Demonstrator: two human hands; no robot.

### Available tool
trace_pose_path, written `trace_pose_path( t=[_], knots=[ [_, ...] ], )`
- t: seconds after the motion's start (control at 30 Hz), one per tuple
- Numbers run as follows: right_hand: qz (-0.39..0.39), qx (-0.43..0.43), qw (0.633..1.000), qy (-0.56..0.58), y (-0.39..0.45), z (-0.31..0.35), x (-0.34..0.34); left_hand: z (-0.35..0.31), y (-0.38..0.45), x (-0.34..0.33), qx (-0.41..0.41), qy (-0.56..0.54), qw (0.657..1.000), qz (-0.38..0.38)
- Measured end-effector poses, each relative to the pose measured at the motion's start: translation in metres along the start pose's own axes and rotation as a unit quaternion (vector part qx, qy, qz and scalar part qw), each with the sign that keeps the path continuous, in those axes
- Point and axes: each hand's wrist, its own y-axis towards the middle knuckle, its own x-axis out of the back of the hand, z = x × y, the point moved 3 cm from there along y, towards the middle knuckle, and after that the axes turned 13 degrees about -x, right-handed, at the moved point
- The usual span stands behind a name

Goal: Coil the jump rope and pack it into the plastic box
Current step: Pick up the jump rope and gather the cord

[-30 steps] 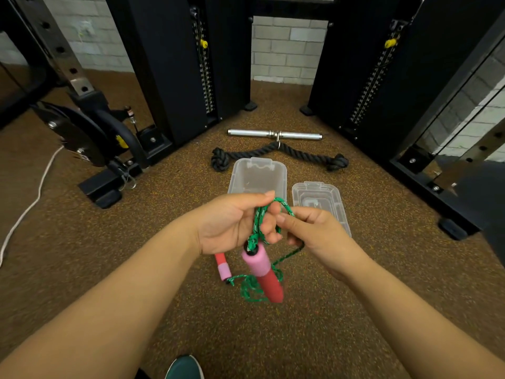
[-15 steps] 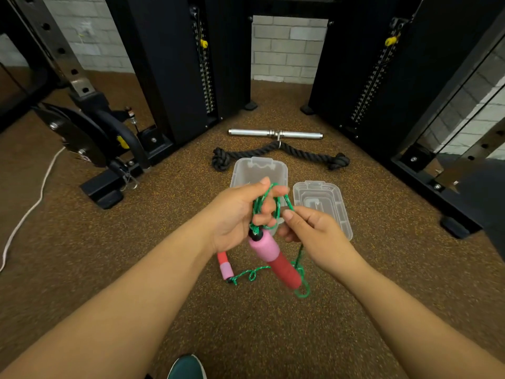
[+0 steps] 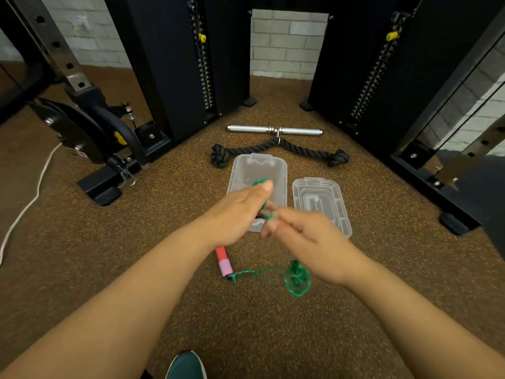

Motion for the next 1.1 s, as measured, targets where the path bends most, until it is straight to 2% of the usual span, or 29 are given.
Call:
trace_pose_path(
  t=[0.07, 0.17, 0.3, 0.37, 0.47, 0.6, 0.67, 0.77, 0.93, 1.1],
  knots=[
    [-0.046, -0.041, 0.993, 0.099, 0.005, -0.002, 0.019, -0.001, -0.002, -0.001, -0.013, 0.008, 0.999, 0.040],
    [-0.098, -0.089, 0.980, 0.152, 0.012, -0.019, 0.031, -0.011, 0.001, 0.001, -0.018, -0.072, 0.994, 0.078],
    [-0.124, -0.115, 0.963, 0.208, 0.019, -0.034, 0.025, -0.012, 0.004, 0.000, -0.006, -0.199, 0.978, 0.065],
    [-0.113, -0.119, 0.955, 0.248, 0.021, -0.032, 0.019, -0.015, 0.005, -0.001, 0.003, -0.267, 0.963, 0.039],
    [-0.050, -0.142, 0.942, 0.299, 0.021, -0.032, 0.002, -0.019, 0.005, -0.001, 0.014, -0.346, 0.938, 0.024],
    [0.019, -0.128, 0.946, 0.298, 0.017, -0.029, -0.010, -0.019, 0.004, 0.000, 0.023, -0.409, 0.912, 0.015],
    [0.007, -0.094, 0.952, 0.290, 0.018, -0.026, -0.007, -0.020, 0.004, 0.001, 0.022, -0.420, 0.907, 0.013],
    [-0.036, -0.106, 0.952, 0.286, 0.021, -0.028, 0.002, -0.020, 0.003, 0.004, 0.018, -0.399, 0.917, 0.013],
    [-0.046, -0.103, 0.963, 0.244, 0.021, -0.032, 0.009, -0.018, 0.002, 0.009, 0.013, -0.317, 0.948, -0.008],
    [-0.030, -0.092, 0.962, 0.254, 0.023, -0.033, 0.001, -0.018, -0.002, 0.006, 0.014, -0.370, 0.928, -0.038]
  ],
)
